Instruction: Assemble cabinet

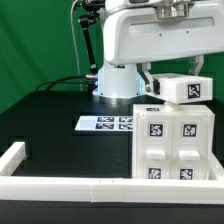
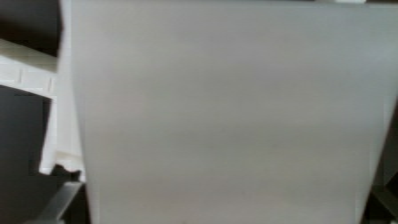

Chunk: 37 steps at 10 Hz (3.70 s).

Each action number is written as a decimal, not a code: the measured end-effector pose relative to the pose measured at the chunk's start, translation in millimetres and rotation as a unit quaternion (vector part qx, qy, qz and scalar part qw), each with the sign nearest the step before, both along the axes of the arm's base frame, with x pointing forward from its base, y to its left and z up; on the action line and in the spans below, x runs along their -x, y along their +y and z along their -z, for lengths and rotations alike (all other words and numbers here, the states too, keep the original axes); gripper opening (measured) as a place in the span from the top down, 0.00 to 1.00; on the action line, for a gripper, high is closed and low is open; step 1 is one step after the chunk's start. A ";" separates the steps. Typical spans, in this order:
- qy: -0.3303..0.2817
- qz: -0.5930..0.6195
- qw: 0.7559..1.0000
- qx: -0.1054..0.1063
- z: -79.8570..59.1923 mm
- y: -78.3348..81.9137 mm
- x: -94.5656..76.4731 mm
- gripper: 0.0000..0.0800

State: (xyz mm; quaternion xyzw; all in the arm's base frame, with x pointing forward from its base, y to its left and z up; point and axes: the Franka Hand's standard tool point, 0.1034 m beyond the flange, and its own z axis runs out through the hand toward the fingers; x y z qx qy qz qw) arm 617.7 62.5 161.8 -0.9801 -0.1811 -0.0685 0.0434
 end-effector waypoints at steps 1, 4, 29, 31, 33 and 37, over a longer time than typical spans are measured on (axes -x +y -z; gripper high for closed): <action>0.002 -0.003 1.000 0.000 3.7 1.6 0.9 0.30; -0.009 -0.013 1.000 0.000 9.6 0.8 -0.8 0.30; 0.053 0.638 0.754 -0.144 9.3 15.2 8.4 0.30; 0.079 0.710 0.681 -0.161 10.4 13.6 9.6 0.30; 0.099 0.754 0.626 -0.172 11.7 10.0 10.0 0.30; 0.112 0.791 0.573 -0.183 11.3 11.0 9.2 0.30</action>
Offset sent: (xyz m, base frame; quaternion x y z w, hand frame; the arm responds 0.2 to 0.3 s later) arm -0.0078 -0.0021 -0.0094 0.0085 0.0124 -0.0141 0.9998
